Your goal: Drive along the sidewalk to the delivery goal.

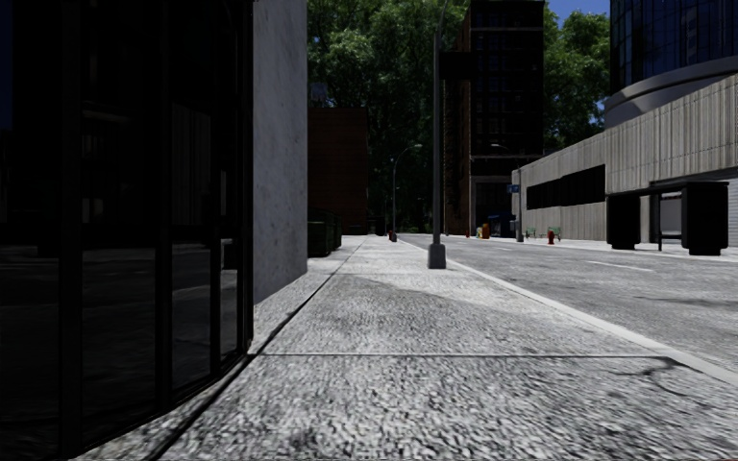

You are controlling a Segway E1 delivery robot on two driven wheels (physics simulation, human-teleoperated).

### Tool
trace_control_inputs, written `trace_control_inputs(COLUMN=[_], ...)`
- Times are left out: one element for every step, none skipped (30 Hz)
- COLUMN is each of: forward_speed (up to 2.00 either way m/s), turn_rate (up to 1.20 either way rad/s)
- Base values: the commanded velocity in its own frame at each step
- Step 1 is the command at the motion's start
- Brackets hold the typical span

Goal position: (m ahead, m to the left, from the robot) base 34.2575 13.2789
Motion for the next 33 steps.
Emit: trace_control_inputs(forward_speed=[2.00, 2.00, 2.00, 2.00, 2.00, 2.00, 2.00, 2.00, 2.00, 2.00, 2.00, 2.00, 2.00, 2.00, 2.00, 2.00, 2.00, 2.00, 2.00, 2.00, 2.00, 2.00, 2.00, 2.00, 2.00, 2.00, 2.00, 2.00, 2.00, 2.00, 2.00, 2.00, 2.00], turn_rate=[0.00, 0.00, 0.00, 0.00, 0.00, 0.00, 0.00, 0.00, 0.00, 0.00, 0.00, 0.00, 0.00, 0.00, 0.00, 0.00, 0.00, 0.00, 0.00, 0.00, 0.00, 0.00, 0.00, 0.00, 0.00, 0.00, 0.00, 0.00, 0.00, 0.00, 0.00, 0.00, 0.00])
